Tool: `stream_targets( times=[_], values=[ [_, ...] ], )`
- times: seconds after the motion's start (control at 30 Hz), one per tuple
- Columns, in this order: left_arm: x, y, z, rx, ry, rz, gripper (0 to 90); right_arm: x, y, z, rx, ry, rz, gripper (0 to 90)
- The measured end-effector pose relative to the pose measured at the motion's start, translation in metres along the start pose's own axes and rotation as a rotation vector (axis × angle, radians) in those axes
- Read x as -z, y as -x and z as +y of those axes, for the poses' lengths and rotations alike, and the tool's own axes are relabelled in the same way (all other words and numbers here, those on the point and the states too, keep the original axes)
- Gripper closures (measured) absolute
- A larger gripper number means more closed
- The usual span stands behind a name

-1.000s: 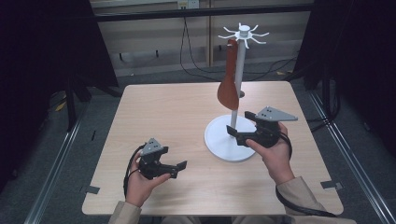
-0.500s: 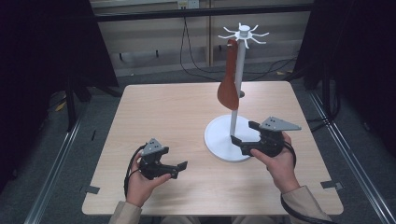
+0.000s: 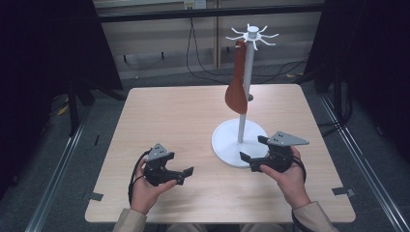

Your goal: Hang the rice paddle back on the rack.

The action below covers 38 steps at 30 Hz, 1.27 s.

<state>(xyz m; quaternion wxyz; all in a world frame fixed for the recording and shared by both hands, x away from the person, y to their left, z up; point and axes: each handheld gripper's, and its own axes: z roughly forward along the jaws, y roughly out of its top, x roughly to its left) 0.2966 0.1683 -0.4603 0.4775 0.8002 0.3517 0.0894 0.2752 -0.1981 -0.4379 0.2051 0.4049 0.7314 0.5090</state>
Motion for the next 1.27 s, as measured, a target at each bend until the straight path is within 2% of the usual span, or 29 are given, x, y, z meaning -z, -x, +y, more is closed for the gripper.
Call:
stream_targets(
  times=[0.43, 0.93, 1.27],
  values=[
    [-0.001, 0.000, -0.001, -0.004, -0.001, -0.003, 3.5, -0.002, -0.005, -0.019, 0.033, -0.044, 0.025, 6.8],
    [-0.002, -0.001, -0.003, -0.002, 0.000, 0.000, 3.5, 0.007, 0.001, -0.041, 0.009, -0.070, 0.020, 6.7],
    [-0.002, -0.001, -0.003, -0.008, -0.010, 0.001, 3.5, 0.006, 0.000, -0.047, 0.019, -0.085, 0.013, 6.7]
  ],
)
